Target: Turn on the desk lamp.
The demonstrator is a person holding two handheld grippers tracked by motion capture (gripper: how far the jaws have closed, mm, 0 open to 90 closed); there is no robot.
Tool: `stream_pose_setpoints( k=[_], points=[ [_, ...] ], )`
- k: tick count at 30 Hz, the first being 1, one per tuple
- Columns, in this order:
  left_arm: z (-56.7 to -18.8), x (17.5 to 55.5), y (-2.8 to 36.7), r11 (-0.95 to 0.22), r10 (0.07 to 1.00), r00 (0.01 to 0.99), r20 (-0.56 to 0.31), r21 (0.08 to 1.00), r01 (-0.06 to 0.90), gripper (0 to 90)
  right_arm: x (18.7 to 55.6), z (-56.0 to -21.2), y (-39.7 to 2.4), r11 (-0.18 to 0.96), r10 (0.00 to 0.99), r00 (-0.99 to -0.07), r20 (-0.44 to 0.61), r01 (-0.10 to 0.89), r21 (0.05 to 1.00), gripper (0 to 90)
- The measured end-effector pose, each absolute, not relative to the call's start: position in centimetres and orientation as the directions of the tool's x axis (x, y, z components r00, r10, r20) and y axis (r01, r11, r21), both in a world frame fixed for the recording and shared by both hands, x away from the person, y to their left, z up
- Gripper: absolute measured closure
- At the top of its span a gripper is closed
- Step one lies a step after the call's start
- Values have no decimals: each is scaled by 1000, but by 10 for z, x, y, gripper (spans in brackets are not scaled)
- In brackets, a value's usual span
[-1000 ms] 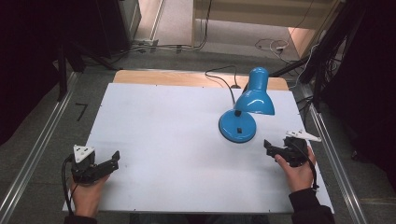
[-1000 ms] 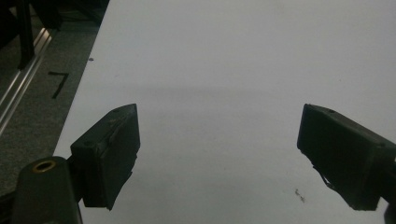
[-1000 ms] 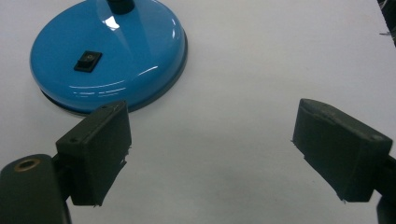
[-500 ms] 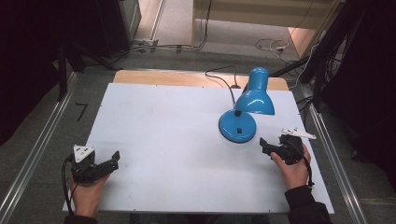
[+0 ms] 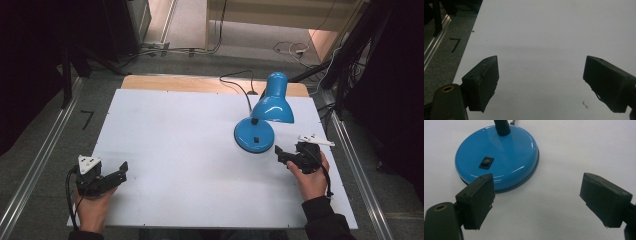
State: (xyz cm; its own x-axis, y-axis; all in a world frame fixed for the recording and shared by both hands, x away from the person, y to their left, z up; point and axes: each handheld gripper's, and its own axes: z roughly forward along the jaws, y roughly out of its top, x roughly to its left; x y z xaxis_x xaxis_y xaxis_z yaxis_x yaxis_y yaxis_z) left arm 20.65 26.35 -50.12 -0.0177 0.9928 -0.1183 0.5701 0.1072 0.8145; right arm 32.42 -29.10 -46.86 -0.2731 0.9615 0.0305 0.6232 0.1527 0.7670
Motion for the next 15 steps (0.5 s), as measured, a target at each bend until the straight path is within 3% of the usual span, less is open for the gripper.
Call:
stream_pose_setpoints(
  k=[15],
  points=[
    [-501,206,264,107,993,-17,-118,815,570,139,329,-467,-278,166,954,-299,35,617,769,113]
  ],
)
